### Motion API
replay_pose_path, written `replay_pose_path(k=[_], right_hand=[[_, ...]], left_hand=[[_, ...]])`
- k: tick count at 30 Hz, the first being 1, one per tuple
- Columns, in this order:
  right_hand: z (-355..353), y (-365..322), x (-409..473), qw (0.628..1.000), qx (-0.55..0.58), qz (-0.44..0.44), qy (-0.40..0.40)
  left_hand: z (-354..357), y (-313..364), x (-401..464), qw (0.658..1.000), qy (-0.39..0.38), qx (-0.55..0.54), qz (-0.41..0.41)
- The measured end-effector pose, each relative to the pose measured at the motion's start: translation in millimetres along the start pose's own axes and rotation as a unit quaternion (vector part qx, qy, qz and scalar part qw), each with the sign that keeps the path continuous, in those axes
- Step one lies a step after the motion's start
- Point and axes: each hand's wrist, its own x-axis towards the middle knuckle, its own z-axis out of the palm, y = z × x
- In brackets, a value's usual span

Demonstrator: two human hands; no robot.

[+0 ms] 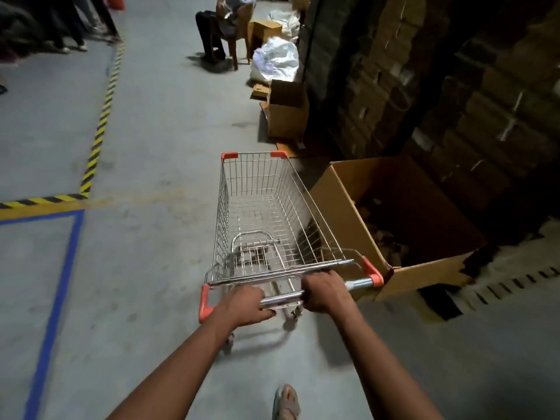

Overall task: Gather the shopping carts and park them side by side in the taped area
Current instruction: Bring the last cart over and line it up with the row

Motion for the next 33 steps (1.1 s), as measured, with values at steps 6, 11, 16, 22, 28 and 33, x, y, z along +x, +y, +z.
replay_pose_path(k=[6,11,16,22,28,33], right_hand=[[14.0,62.7,0.6,0.999,-0.022,-0.034,0.028],[16.1,60.2,-6.0,0.998,-0.016,-0.054,0.038],[26.0,73.9,-14.5,0.994,-0.033,-0.085,0.067],[38.4,94.7,-33.1,0.985,-0.046,-0.15,0.076],[57.8,127.9,-65.8,0.976,-0.054,-0.196,0.074],[64.9,175.2,-93.6,0.964,-0.075,-0.251,0.047]], left_hand=[[2.9,17.4,-6.6,0.992,0.019,-0.017,-0.123],[5.2,40.0,-18.8,0.984,0.036,-0.009,-0.176],[17.1,69.5,-31.0,0.974,0.061,-0.009,-0.218],[36.5,124.8,-57.0,0.96,0.08,-0.009,-0.268],[66.8,189.8,-73.2,0.946,0.083,-0.03,-0.312],[91.3,266.5,-74.1,0.931,0.081,-0.054,-0.352]])
